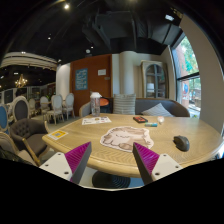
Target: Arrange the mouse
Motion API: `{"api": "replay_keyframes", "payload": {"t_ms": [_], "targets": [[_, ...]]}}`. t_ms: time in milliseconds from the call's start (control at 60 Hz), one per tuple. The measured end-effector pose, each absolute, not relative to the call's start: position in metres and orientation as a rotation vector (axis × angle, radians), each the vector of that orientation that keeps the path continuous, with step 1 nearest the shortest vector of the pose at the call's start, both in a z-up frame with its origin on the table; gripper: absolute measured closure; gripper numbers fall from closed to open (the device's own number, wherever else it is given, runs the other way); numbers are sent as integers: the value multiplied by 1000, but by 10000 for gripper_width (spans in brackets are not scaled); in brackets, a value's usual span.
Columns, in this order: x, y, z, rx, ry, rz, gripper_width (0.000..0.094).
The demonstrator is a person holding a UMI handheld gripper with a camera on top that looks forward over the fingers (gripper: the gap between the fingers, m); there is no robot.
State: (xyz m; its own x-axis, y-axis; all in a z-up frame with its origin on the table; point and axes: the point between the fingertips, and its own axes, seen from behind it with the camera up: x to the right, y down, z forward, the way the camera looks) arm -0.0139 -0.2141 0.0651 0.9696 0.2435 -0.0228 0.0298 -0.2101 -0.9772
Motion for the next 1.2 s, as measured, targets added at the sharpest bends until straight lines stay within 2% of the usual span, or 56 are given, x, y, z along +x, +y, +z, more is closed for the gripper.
{"api": "replay_keyframes", "payload": {"t_ms": [233,583,717,917,1000,1067,1117,1183,1200], "targets": [[54,-194,44,-1871,-137,119,80],[234,-155,27,-1953,34,-135,83],[261,-125,5,-2043,32,-132,84],[293,-75,6,-2089,39,-176,97],[308,-53,8,-2108,61,-201,137],[310,-42,-5,-2162,101,-162,191],[311,-38,-13,-2198,139,-110,256],[314,-31,-16,-2200,159,-104,407],[317,-31,-19,-2205,166,-115,419]]}}
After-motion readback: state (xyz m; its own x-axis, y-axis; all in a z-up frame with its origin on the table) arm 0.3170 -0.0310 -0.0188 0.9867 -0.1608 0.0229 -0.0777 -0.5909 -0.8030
